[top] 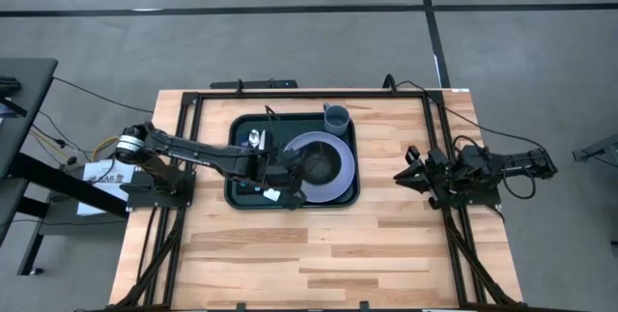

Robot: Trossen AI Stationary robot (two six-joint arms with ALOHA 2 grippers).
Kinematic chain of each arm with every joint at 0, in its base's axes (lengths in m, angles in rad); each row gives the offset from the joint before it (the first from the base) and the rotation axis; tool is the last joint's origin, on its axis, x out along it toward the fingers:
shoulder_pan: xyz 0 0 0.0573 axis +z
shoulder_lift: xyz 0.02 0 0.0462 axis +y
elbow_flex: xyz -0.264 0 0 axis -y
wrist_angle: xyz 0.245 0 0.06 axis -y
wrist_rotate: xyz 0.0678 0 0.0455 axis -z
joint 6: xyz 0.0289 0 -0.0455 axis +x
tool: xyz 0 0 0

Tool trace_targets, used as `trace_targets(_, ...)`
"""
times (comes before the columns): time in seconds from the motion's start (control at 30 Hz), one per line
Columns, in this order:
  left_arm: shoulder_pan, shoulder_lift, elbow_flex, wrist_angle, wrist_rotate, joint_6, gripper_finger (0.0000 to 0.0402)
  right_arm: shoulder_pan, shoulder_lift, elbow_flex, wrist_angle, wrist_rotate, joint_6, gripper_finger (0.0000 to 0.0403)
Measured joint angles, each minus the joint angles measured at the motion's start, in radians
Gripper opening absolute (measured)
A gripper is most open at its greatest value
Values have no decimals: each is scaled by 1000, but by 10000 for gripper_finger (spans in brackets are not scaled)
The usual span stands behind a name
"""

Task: Set up tray
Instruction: Return to Home Position

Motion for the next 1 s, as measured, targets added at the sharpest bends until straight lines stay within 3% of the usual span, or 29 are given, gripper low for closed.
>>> trace_targets(0.2, -83, -98, 0, 7, -130, 178, 0, 0, 0, 0, -7, -1, 8, 53)
trace_targets(0.33, -123, -199, -51, 61, -131, 257, 0, 0, 0, 0, -17, -1, 8, 53)
trace_targets(0.53, -180, -386, -277, 300, -21, 286, 0, 0, 0, 0, -21, -2, 8, 53)
trace_targets(0.77, -193, -627, -566, 504, -1, 289, 0, 0, 0, 0, -22, -2, 8, 53)
trace_targets(1.0, -192, -843, -779, 680, 0, 313, 0, 0, 0, 1, -22, -2, 8, 53)
